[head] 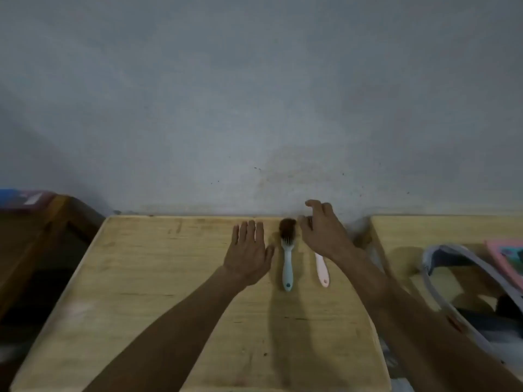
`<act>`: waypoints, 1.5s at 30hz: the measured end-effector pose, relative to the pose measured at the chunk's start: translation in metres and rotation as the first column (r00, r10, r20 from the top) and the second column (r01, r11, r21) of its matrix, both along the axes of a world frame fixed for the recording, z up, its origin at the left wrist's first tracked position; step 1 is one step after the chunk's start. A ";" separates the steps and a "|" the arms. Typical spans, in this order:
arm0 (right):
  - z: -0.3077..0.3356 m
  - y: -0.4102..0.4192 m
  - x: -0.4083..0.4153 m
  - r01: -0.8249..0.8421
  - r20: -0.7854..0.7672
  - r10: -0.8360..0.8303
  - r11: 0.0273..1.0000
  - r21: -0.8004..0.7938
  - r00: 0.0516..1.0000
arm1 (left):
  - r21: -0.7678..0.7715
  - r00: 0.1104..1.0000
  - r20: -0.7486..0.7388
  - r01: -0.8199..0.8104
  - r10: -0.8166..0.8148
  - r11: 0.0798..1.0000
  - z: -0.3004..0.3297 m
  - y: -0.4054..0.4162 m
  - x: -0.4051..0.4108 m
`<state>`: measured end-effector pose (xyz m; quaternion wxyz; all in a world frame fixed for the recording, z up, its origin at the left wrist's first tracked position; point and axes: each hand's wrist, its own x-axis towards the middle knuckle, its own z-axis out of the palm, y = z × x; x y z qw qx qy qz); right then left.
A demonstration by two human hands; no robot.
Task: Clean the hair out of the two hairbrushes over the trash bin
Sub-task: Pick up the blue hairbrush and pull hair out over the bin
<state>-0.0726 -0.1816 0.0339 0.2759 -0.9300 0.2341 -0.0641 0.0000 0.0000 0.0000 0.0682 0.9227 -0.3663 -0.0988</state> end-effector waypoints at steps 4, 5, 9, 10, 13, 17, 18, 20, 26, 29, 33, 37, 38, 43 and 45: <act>-0.043 -0.010 0.009 0.025 -0.114 -0.022 0.999 0.029 0.993 | -0.031 0.999 -0.030 -0.023 0.022 0.999 -0.046 -0.020 -0.013; -0.053 -0.013 0.013 0.031 -0.130 -0.026 0.999 0.042 0.991 | -0.030 1.000 -0.008 -0.011 0.011 0.999 -0.054 -0.025 -0.014; -0.077 -0.024 0.035 0.037 -0.193 -0.030 0.999 0.035 0.981 | -0.024 0.999 -0.044 -0.026 0.025 0.999 -0.072 -0.041 -0.013; -0.082 -0.027 0.041 0.036 -0.214 -0.029 0.999 0.028 0.976 | -0.020 0.996 -0.070 -0.055 0.053 0.998 -0.076 -0.045 -0.011; -0.096 -0.032 0.059 0.042 -0.258 -0.035 0.999 0.024 0.965 | -0.046 0.974 -0.188 -0.140 0.129 0.989 -0.084 -0.058 -0.007; -0.112 -0.033 0.077 0.055 -0.300 -0.056 0.998 -0.014 0.952 | -0.083 0.954 -0.238 -0.208 0.184 0.975 -0.103 -0.071 -0.001; -0.115 -0.033 0.080 0.065 -0.311 -0.066 0.998 -0.016 0.948 | -0.097 0.950 -0.250 -0.215 0.185 0.972 -0.107 -0.072 -0.001; -0.121 -0.033 0.084 0.088 -0.341 -0.082 0.996 0.002 0.937 | -0.149 0.940 -0.284 -0.239 0.190 0.960 -0.113 -0.074 0.001; -0.132 -0.023 0.090 0.220 -0.279 -0.187 0.971 0.093 0.942 | -0.272 0.909 -0.345 -0.335 0.233 0.902 -0.122 -0.073 0.002; -0.129 -0.012 0.089 0.259 -0.261 -0.211 0.952 0.163 0.942 | -0.331 0.882 -0.415 -0.376 0.225 0.866 -0.125 -0.063 0.004; -0.118 0.010 0.085 0.249 -0.220 -0.191 0.927 0.282 0.957 | -0.378 0.768 -0.611 -0.494 0.190 0.783 -0.124 -0.041 0.010; -0.111 0.044 0.079 0.190 -0.146 -0.144 0.902 0.388 0.979 | -0.374 0.644 -0.755 -0.576 0.122 0.727 -0.122 -0.011 0.010; -0.110 0.053 0.076 0.173 -0.127 -0.132 0.902 0.396 0.983 | -0.384 0.647 -0.755 -0.567 0.106 0.729 -0.121 -0.002 0.010; -0.104 0.099 0.056 0.081 -0.055 -0.063 0.904 0.421 0.996 | -0.472 0.691 -0.721 -0.547 0.055 0.692 -0.104 0.056 -0.020; -0.100 0.122 0.046 0.031 -0.048 -0.012 0.903 0.429 0.999 | -0.496 0.695 -0.717 -0.567 0.058 0.658 -0.099 0.086 -0.035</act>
